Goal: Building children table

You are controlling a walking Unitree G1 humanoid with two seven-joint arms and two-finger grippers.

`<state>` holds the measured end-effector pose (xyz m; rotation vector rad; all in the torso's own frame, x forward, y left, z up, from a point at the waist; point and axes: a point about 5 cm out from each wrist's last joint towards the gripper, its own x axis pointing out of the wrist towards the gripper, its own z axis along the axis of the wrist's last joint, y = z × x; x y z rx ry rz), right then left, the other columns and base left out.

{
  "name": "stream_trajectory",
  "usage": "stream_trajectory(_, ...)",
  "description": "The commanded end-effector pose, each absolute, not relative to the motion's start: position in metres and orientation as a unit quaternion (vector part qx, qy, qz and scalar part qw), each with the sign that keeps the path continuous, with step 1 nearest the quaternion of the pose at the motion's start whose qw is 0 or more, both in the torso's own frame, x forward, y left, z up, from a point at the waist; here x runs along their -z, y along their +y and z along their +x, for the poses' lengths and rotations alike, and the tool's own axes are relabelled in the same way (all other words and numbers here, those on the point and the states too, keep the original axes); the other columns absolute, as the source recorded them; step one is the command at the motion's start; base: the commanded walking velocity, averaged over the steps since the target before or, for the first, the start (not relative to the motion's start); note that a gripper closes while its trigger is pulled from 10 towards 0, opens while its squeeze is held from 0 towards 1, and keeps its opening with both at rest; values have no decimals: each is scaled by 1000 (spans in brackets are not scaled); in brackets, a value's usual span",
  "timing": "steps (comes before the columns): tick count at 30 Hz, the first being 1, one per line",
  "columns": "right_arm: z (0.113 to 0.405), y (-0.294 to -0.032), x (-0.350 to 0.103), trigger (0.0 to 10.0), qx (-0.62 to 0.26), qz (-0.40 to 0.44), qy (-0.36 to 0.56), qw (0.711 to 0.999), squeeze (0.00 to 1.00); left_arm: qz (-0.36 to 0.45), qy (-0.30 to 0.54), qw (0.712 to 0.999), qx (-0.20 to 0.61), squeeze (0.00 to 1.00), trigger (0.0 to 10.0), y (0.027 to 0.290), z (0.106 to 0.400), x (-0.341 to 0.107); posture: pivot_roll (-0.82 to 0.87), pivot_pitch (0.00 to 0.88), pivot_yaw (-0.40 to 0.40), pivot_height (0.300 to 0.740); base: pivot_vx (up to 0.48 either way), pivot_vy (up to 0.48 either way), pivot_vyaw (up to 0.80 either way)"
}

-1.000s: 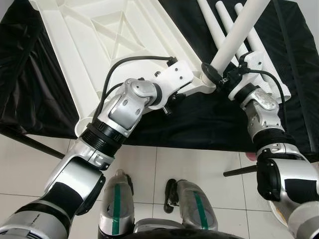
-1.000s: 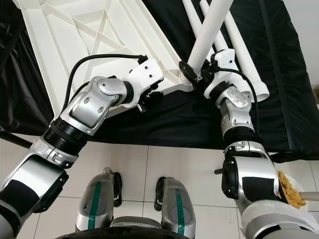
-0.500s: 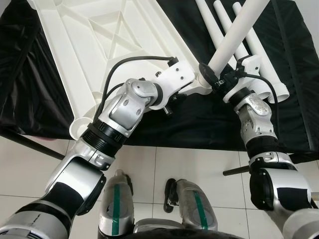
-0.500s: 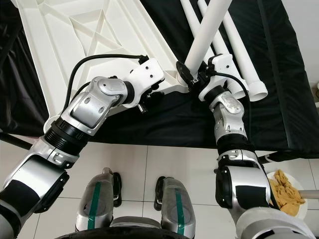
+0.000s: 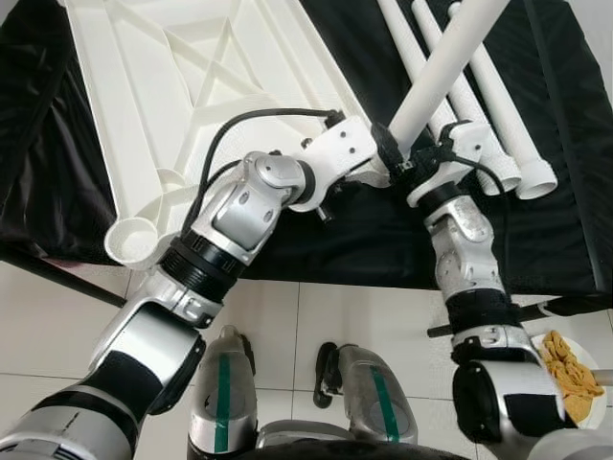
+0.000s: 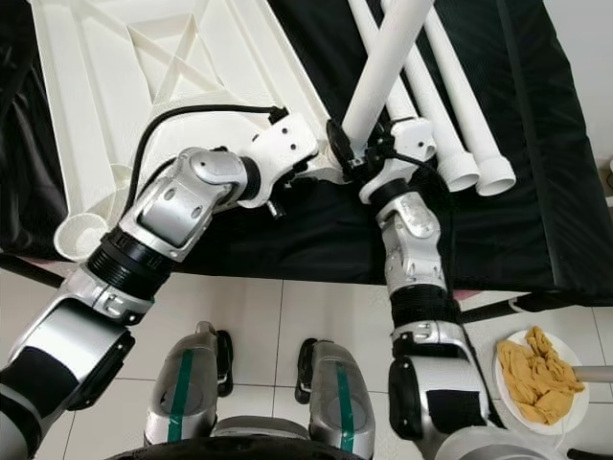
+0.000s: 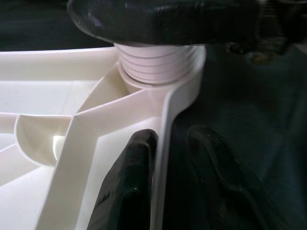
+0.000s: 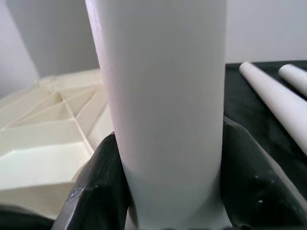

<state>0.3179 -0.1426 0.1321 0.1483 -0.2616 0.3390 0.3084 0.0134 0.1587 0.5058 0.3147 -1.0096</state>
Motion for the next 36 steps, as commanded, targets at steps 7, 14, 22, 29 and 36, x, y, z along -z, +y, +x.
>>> stream_trajectory(7,316,-141,-145,10000,-45,124,-155,979,0,243,150,828,482,0,10000,11,307,-156,40,0,-60,740,0,0,0)
stream_trajectory(14,314,-139,-140,10000,19,116,-131,984,0,244,150,828,482,0,10000,11,307,-156,44,0,-62,740,0,0,0)
stream_trajectory(22,312,-141,-141,10000,43,104,-123,986,0,244,150,828,483,0,10000,10,306,-155,41,0,-62,740,0,0,0)
stream_trajectory(29,313,-148,-139,10000,85,89,-112,986,0,246,152,824,487,0,10000,10,305,-154,36,5,-61,740,0,0,0)
stream_trajectory(36,314,-148,-141,10000,81,89,-110,987,0,252,183,812,493,0,10000,12,301,-141,30,17,-52,740,0,0,0)
